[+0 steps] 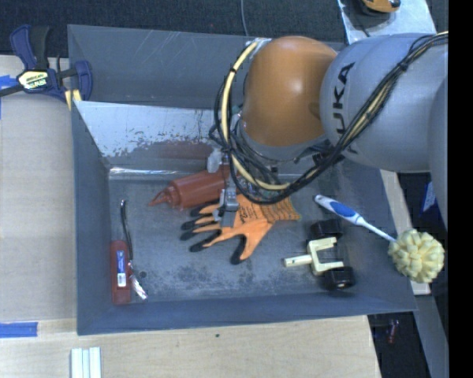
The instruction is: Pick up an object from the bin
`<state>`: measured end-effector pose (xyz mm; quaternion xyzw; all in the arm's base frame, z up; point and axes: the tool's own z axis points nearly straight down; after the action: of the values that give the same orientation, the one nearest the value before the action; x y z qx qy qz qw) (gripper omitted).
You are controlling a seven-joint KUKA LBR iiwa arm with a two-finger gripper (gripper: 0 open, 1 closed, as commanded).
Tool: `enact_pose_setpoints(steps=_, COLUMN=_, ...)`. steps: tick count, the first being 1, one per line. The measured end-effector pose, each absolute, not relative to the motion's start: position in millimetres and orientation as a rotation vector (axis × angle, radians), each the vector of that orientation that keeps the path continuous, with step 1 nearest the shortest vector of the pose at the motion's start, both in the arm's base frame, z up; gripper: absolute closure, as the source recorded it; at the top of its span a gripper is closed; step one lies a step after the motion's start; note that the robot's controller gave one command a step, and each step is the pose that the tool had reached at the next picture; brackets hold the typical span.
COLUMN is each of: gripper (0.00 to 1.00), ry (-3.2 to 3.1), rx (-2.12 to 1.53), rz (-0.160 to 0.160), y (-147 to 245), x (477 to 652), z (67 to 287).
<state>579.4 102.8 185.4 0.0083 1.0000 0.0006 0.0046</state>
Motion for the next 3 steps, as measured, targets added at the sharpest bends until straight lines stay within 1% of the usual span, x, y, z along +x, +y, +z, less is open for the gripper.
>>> enact_pose_setpoints(steps=1, gripper=0.00, ry=3.130, rx=-0.013, rz=0.004, y=89, x=509.4, z=190)
enact_pose_setpoints(steps=2, gripper=0.00, ry=3.113, rx=0.007, rz=0.007, y=91, x=532.6, z=171)
enact_pose_setpoints(steps=3, gripper=0.00, ry=3.096, rx=-0.321, rz=0.002, y=49, x=514.9, z=95)
